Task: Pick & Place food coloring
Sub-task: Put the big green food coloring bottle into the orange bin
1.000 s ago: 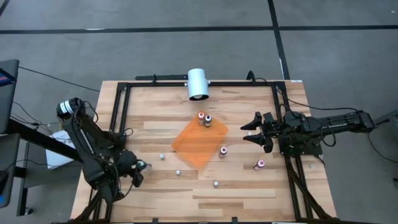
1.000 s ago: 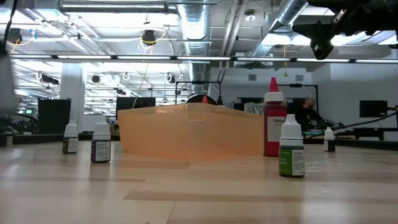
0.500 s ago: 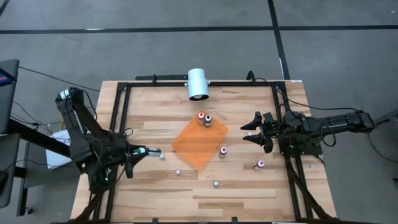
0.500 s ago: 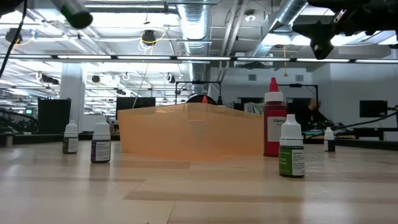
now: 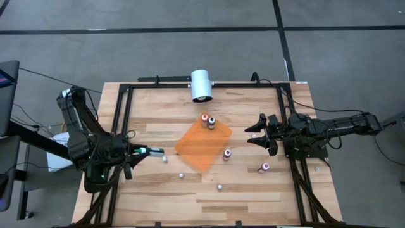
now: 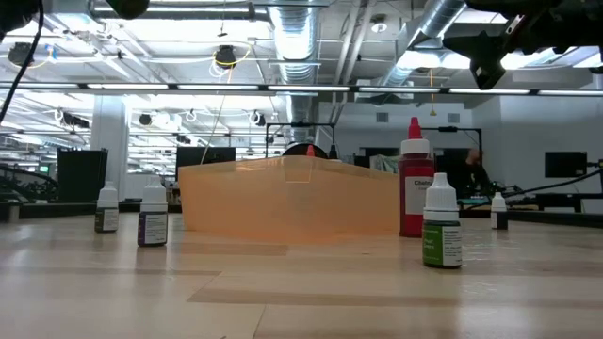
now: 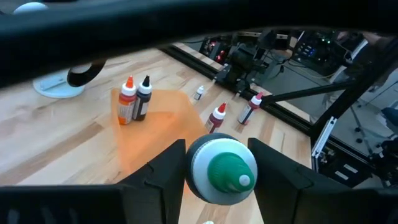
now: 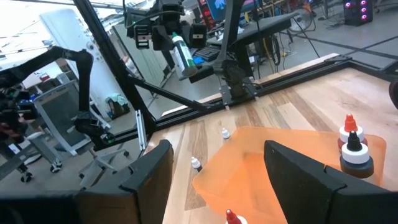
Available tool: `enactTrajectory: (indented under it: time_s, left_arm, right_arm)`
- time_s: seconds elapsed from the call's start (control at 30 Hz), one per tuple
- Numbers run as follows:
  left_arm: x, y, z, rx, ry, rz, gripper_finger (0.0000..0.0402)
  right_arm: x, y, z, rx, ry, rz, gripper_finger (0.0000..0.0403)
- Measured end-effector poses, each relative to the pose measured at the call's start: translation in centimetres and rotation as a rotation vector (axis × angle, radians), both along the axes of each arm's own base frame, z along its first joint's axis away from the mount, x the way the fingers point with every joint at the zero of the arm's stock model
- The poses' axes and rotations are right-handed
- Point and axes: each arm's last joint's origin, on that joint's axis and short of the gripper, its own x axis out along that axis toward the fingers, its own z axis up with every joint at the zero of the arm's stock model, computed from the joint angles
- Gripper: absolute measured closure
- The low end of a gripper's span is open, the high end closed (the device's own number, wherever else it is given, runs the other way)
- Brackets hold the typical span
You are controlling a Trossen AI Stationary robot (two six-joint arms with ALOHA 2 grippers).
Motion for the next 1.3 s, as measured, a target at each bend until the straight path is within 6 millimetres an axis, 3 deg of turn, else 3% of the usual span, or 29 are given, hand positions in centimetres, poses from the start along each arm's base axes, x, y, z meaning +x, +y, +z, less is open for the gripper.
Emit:
enactTrajectory:
  time_s: [0.33, 0.6, 0.9, 1.3]
  left_arm:
    - [1.3, 0.4, 0.6, -0.022, -0.135, 0.144, 0.0255]
    - [5.8, 2.3, 1.4, 0.009, -0.047, 0.237, 0.0255]
    - [11.6, 4.7, 1.6, 0.132, 0.043, 0.169, 0.0255]
    - [15.5, 7.1, 0.2, 0.156, 0.136, 0.125, 0.0255]
  right_arm:
    - [0.0, 0.0, 0.0, 0.001, 0.000, 0.000, 0.0163]
    - [0.0, 0.0, 0.0, 0.003, 0.000, 0.000, 0.0163]
    - [0.0, 0.0, 0.0, 0.003, 0.000, 0.000, 0.0163]
    - [0.0, 0.0, 0.0, 0.003, 0.000, 0.000, 0.0163]
